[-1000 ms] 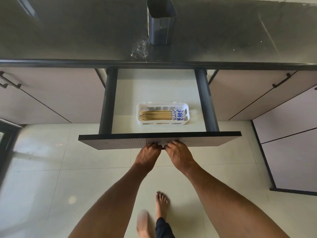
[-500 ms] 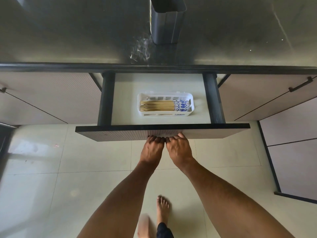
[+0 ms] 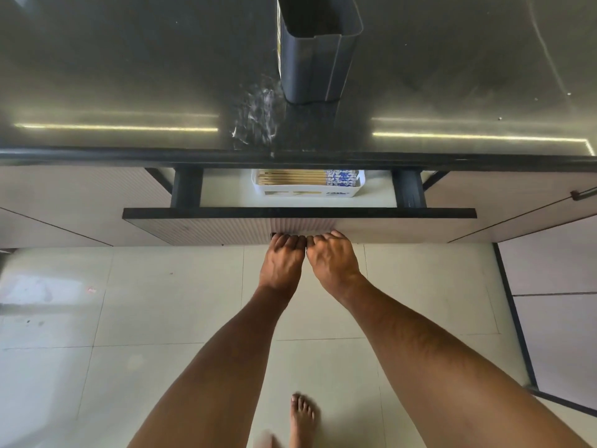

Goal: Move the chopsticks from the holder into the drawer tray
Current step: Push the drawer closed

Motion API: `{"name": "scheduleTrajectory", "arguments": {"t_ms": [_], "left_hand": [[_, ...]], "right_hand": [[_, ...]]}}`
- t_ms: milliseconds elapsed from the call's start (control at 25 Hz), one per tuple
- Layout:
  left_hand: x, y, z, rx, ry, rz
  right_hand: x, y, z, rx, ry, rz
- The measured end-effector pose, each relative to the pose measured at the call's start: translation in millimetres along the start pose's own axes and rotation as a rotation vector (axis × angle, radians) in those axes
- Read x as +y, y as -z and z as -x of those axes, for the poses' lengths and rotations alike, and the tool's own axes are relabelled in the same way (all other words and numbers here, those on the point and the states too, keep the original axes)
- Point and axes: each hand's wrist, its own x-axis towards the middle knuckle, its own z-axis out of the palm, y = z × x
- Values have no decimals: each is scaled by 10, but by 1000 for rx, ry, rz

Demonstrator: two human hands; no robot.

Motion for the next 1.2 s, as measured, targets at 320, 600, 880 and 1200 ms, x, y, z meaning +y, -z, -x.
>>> {"name": "scheduleTrajectory", "arguments": {"t_ms": [320,600,880,1200], "left_hand": [[-376,-197,-744,100,-31,-37],[-456,-238,-968,81,-25,-60],[-500,-212,-1076,-23,-37,-104],[-420,89,-980,-161,-13,-265]], "right_hand": [[306,115,-760,-41,-25,22],[374,173,-974,-48,-52,12],[344,181,-1098,-57,-113,30],[284,249,-849,47,-103,-33]]}}
